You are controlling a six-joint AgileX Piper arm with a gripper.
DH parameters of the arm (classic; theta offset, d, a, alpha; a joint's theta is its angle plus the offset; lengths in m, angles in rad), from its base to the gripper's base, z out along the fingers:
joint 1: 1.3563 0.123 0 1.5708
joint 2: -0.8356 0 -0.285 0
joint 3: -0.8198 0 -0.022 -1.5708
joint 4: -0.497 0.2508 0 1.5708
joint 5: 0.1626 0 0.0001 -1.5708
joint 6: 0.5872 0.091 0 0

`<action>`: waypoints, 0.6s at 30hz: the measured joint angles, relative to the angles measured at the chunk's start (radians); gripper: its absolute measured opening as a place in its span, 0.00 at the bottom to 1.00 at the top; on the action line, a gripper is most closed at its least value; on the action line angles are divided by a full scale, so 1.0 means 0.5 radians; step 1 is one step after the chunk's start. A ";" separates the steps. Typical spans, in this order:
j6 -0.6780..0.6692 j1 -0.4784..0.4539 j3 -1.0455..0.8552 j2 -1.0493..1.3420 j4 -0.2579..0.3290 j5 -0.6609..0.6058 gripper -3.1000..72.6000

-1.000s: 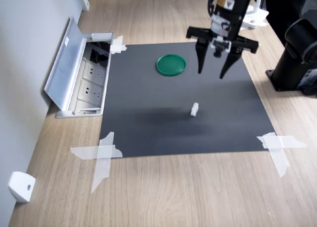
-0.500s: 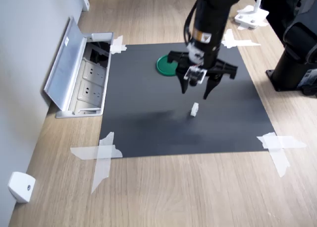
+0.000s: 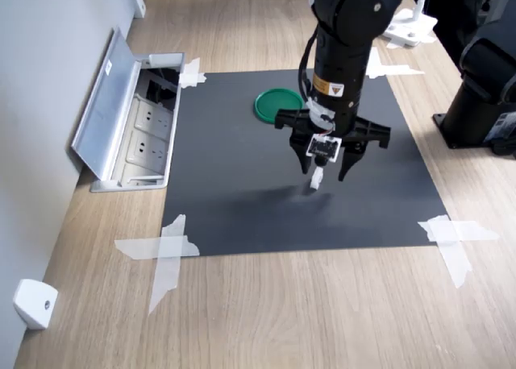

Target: Grasp a white terminal and put it on the green lid.

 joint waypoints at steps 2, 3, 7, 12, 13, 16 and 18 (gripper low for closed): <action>0.023 0.006 0.000 -0.027 -0.027 0.012 0.77; 0.030 0.006 0.000 -0.036 -0.037 0.013 0.77; 0.032 0.006 0.000 -0.044 -0.058 0.027 0.76; 0.032 0.006 0.001 -0.057 -0.058 0.046 0.67; 0.032 0.006 0.001 -0.066 -0.058 0.050 0.63; 0.048 0.006 0.001 -0.091 -0.058 0.056 0.53; 0.067 0.006 0.001 -0.094 -0.058 0.076 0.46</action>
